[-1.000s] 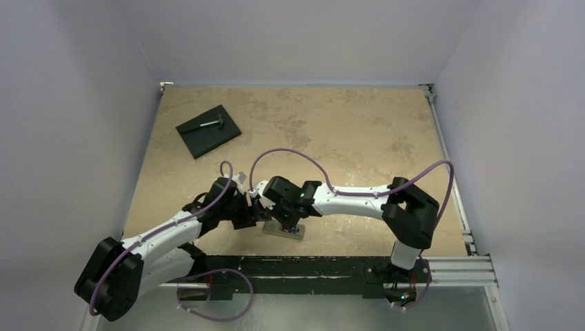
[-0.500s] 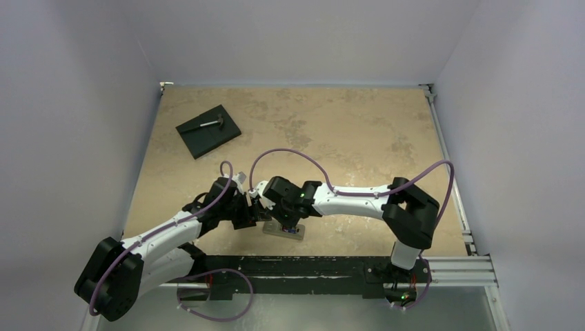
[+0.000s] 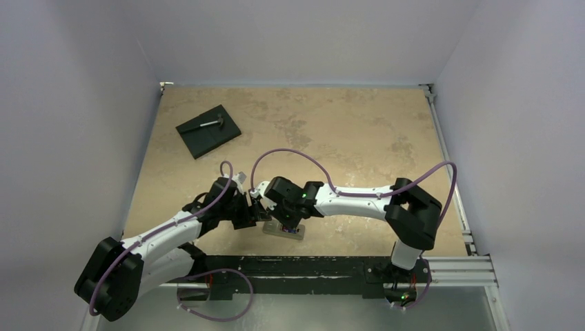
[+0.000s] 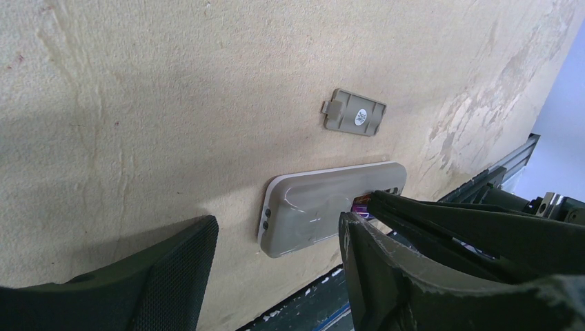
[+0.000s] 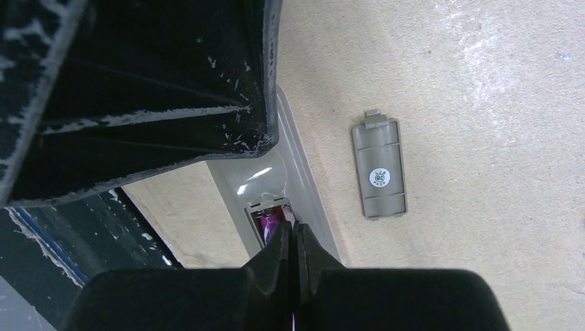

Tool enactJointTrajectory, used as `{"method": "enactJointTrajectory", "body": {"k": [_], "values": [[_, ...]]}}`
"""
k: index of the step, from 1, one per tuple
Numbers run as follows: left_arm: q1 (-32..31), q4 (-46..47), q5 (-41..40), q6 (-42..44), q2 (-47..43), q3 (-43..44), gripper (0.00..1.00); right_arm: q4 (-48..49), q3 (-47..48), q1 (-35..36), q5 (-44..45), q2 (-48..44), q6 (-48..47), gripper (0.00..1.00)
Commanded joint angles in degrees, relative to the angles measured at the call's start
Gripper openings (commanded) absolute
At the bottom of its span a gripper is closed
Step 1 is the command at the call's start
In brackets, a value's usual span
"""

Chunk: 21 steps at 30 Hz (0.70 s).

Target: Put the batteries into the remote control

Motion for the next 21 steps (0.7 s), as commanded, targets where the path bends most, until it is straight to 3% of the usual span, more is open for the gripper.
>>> {"method": "enactJointTrajectory", "body": {"k": [1, 21], "values": [[0.31, -1.59, -1.76, 1.23, 0.41, -0.90, 0.65, 1.29, -0.39, -0.04, -1.00, -1.34, -0.01, 0.00], [0.31, -1.59, -1.76, 1.36, 0.50, -0.84, 0.65, 2.10, -1.01, 0.05, -2.25, 0.39, 0.07, 0.00]]}}
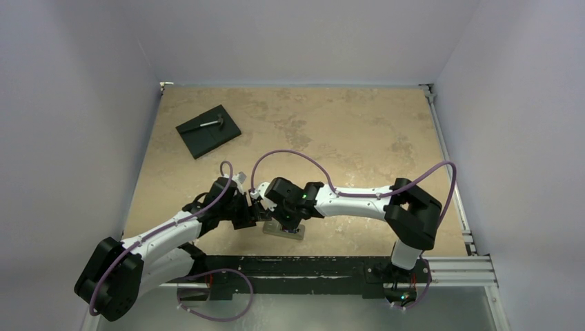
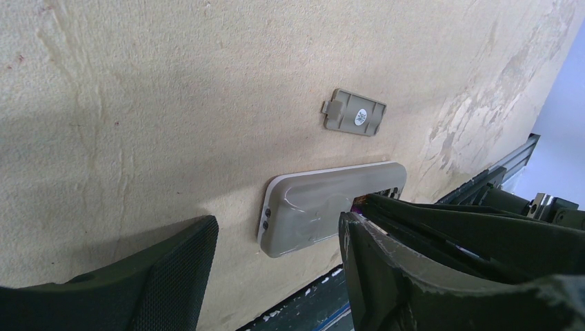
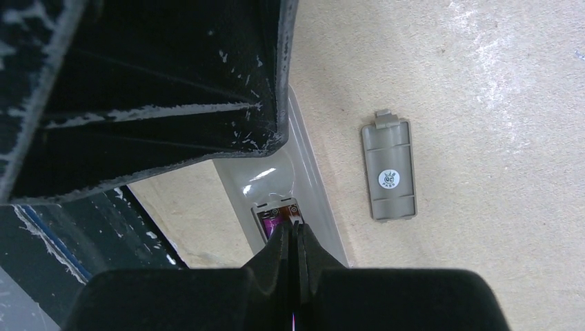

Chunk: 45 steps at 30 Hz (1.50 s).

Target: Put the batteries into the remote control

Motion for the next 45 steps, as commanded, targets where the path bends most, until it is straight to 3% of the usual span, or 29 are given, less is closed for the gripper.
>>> {"method": "enactJointTrajectory", "body": {"k": [1, 24, 27, 32, 45], "values": [[0.35, -1.54, -1.76, 1.31, 0.56, -0.82, 0.65, 1.31, -0.24, 0.05, -1.14, 0.41, 0.05, 0.00], [0.31, -1.27, -1.70, 1.48, 0.67, -0.81, 0.65, 0.03, 0.91, 0.05, 1.06, -4.39, 1.08, 0.00], [0.31, -0.84, -1.50, 1.74, 1.21, -0.75, 0.65, -0.18, 0.64, 0.05, 2.55, -6.55, 2.23, 0.04], [0.33, -0.06, -1.63, 2.02, 2.21, -0.75, 0.65, -0.02, -1.45, 0.05, 3.60, -11.05, 6.09, 0.13], [0.31, 1.76, -0.71, 3.69, 5.56, -0.10, 0.61, 4.36, -11.93, -0.19, 6.30, -22.77, 19.96, 0.18]]}}
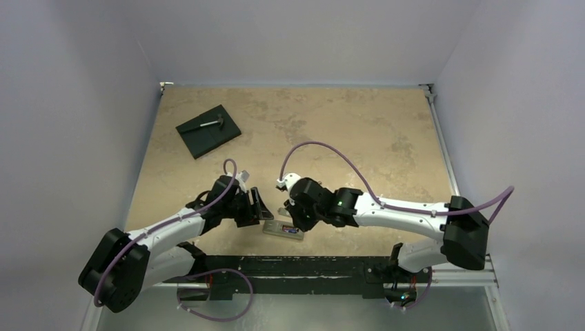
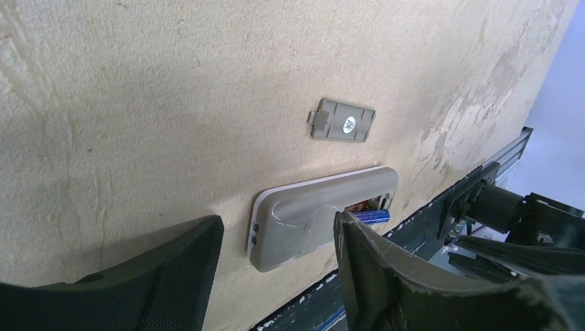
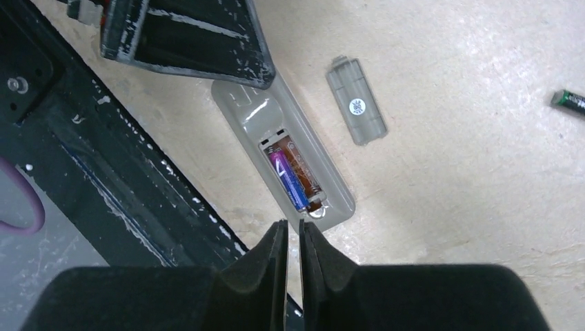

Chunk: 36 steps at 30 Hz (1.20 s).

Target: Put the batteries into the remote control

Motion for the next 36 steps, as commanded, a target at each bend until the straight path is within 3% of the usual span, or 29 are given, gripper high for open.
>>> {"method": "enactJointTrajectory", "body": {"k": [1, 15, 36], "values": [[0.25, -2.16, -1.76, 3.37, 1.95, -0.55, 0.60, 3.77, -3.93, -0.27, 2.81, -5.03, 8.51, 0.18], [-0.59, -1.13, -0.17, 2.98, 3.10, -1.31, 0.49, 8.43, -10.16, -4.02, -1.93, -7.73, 18.78, 0.13], [-4.83, 1.00, -0.54, 0.35, 2.65, -4.11, 0.39, 14.13, -13.71, -5.57, -5.35, -3.67, 27.92, 0.21]]}}
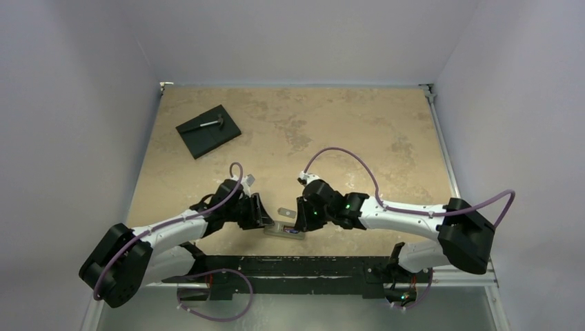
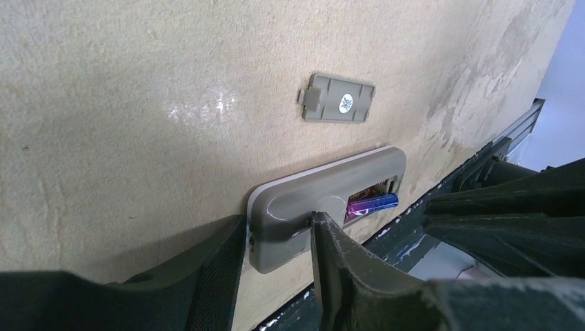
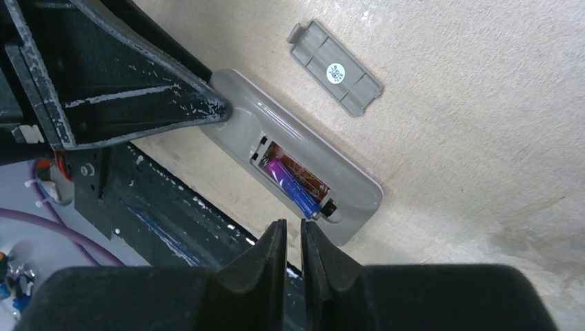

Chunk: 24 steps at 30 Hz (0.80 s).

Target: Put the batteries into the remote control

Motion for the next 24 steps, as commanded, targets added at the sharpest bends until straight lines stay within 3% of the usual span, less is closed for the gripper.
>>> {"method": "enactJointTrajectory", "body": {"k": [1, 24], "values": [[-1.53, -2.93, -1.86, -0.40, 0.77, -2.42, 0.38, 2.65, -0.74, -0.37, -0.70, 0.21, 3.05, 0.21], [-4.73, -1.76, -3.83, -3.57, -0.79, -4.18, 0.32, 0.77, -2.52, -0.37, 3.64, -0.11, 6.51, 0.25]]}}
